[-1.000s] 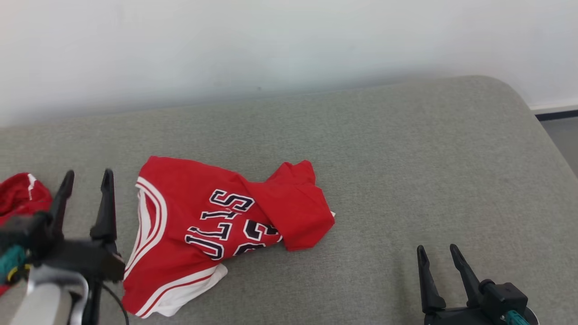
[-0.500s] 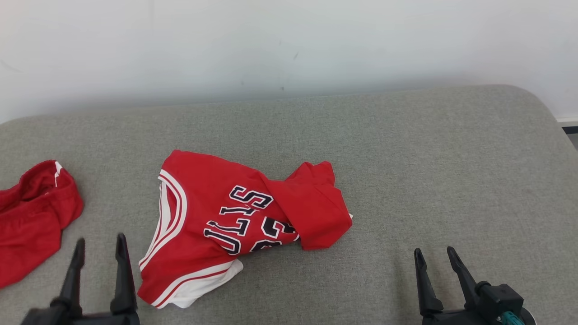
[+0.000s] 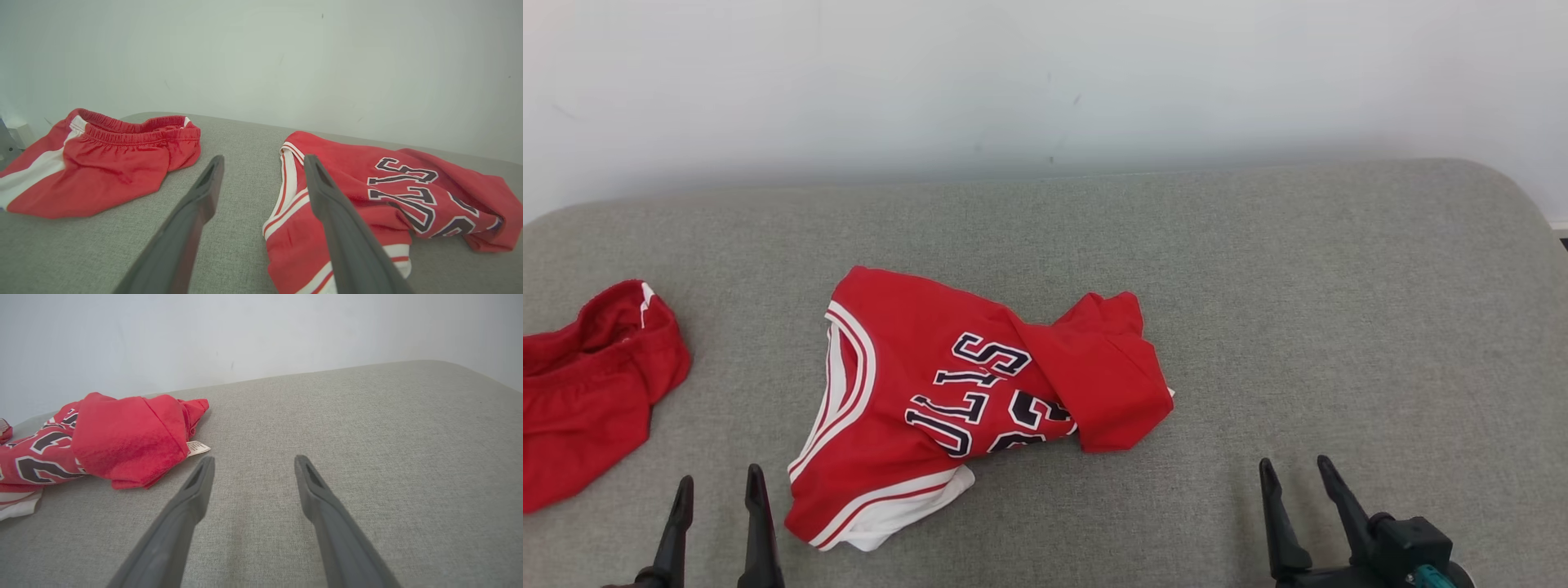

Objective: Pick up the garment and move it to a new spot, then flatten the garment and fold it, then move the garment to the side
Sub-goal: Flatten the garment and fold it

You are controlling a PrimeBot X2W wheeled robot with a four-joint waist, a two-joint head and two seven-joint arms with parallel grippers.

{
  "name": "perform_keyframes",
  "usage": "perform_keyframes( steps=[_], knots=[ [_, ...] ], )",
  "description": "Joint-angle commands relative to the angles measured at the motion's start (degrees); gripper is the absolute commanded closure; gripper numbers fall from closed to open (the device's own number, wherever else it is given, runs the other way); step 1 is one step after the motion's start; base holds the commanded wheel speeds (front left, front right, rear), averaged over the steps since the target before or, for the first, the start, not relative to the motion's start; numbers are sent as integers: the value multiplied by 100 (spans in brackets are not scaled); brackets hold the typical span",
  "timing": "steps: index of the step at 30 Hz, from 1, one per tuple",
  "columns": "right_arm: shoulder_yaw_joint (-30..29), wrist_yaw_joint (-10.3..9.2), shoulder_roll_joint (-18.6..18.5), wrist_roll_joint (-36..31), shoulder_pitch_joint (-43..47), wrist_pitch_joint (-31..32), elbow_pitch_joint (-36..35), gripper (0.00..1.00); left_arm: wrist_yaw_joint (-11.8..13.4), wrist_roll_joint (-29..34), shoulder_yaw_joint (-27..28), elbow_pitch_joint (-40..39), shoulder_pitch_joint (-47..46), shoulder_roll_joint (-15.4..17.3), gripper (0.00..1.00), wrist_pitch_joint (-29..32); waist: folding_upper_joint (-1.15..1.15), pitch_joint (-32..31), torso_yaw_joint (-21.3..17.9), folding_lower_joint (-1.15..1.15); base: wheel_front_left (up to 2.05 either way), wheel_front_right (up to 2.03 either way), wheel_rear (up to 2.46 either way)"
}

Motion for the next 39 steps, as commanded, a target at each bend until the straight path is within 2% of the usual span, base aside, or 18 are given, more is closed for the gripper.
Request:
perform_keyframes(
  steps=[1,11,24,25,26,29,33,39],
  knots=[
    [47,-13,-3,47,-10,-9,44,0,-24,66,21,29,-15,-40,0,-12,0,1,13,0,0,0,0],
    [574,-13,-3,-82,-788,-9,861,0,-99,148,-127,148,-202,-91,0,-12,0,109,220,0,0,0,0],
    [861,-13,-83,31,-2102,-8,2842,0,-96,-2,-707,235,-423,-95,0,-13,0,362,805,0,0,0,0],
    [883,-13,-83,59,-2194,-8,2948,25,-96,-5,-734,243,-437,-96,0,-13,0,362,831,0,0,0,0],
    [887,-13,-97,74,-2283,-8,3025,98,-96,-15,-753,247,-451,-96,0,-13,0,364,860,0,0,0,0],
    [933,-13,-125,160,-2348,-8,3200,100,-90,-24,-782,269,-483,-96,0,-13,0,356,903,0,0,0,0],
    [963,-13,-192,191,-2263,-9,3076,100,-90,-35,-776,303,-416,-96,0,-13,0,254,861,0,0,0,0],
    [818,-13,-350,97,-1719,-9,2252,100,-91,-101,-756,411,-209,-96,0,-13,0,-14,618,0,0,0,0]
  ],
)
